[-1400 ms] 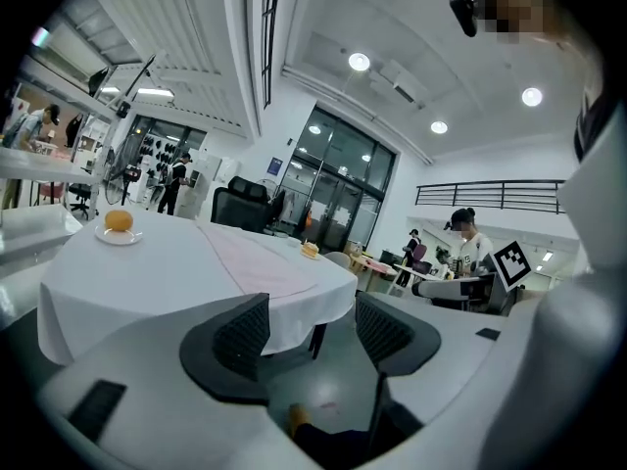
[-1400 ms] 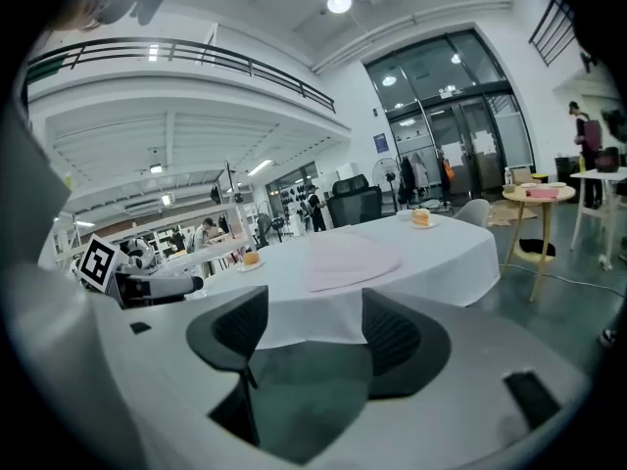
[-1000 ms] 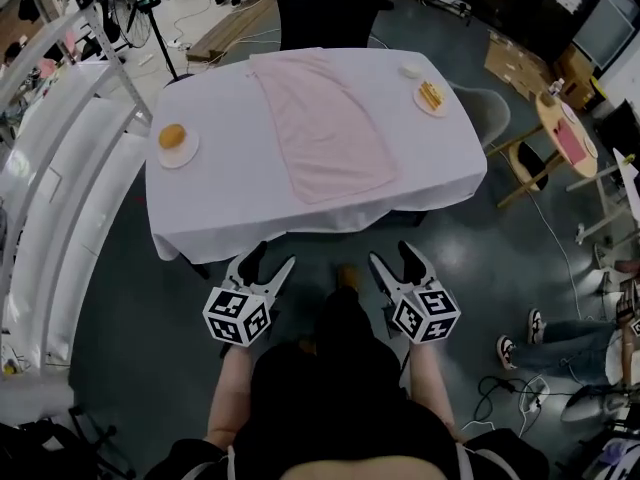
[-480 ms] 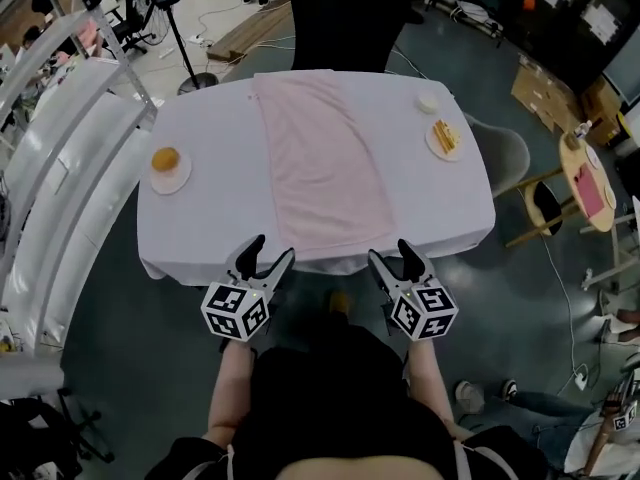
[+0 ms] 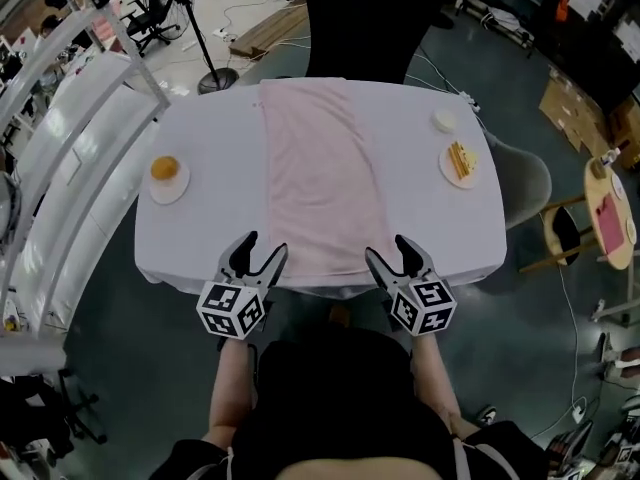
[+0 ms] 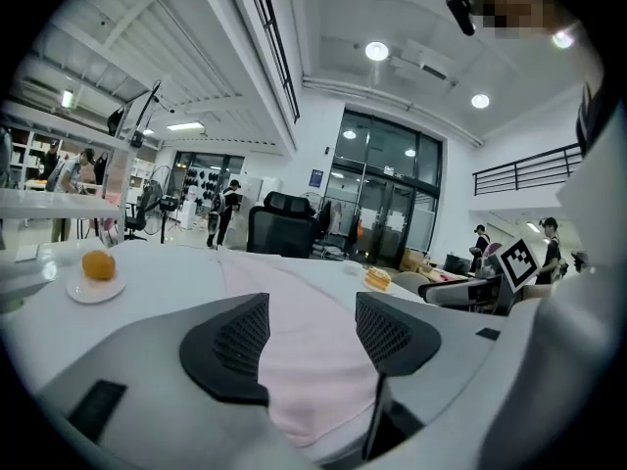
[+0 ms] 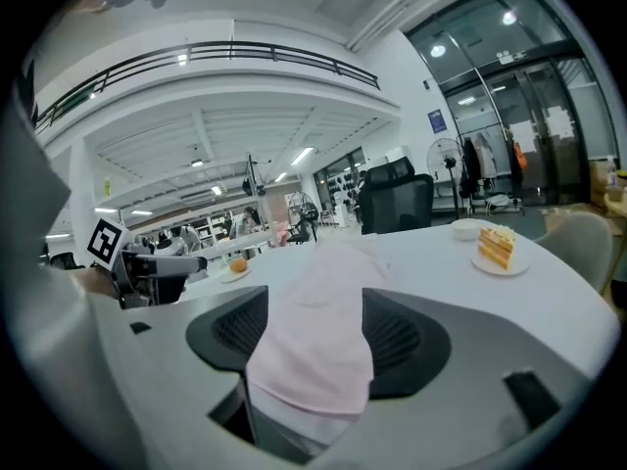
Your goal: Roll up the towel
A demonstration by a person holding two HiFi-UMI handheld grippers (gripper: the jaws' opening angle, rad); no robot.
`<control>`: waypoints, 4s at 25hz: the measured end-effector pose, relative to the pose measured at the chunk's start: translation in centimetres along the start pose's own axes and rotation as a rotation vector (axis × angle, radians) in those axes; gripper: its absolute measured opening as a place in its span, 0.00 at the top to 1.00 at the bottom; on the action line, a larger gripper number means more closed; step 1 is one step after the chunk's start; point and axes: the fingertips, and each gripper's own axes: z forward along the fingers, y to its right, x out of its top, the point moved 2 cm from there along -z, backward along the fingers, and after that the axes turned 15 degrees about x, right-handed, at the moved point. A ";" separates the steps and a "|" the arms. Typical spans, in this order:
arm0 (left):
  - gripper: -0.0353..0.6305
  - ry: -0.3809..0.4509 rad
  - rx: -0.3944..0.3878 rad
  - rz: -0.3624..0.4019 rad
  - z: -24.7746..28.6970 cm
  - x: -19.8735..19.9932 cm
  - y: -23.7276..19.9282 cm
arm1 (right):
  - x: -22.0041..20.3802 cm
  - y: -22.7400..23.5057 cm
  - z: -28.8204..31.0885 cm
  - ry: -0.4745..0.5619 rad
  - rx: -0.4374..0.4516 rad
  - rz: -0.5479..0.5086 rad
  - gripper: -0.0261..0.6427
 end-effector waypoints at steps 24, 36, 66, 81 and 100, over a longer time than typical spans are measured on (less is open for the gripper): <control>0.52 -0.355 -0.282 0.506 2.4 -9.0 -1.9 | -5.0 1.8 4.8 -0.593 0.486 -0.298 0.50; 0.56 -0.545 -0.455 0.845 2.8 -15.8 -1.5 | -10.1 3.9 4.7 -0.931 0.615 -0.657 0.57; 0.88 -0.642 -0.434 0.959 4.7 -17.4 -0.9 | -13.1 6.2 4.0 -1.042 0.574 -0.839 0.94; 0.88 -0.668 -0.440 0.939 -1.1 -18.2 0.4 | -13.5 3.0 0.5 -1.039 0.644 -0.857 0.94; 0.88 -0.552 -0.318 0.747 0.7 -13.5 -0.9 | -8.9 3.3 2.9 -0.914 0.578 -0.791 0.94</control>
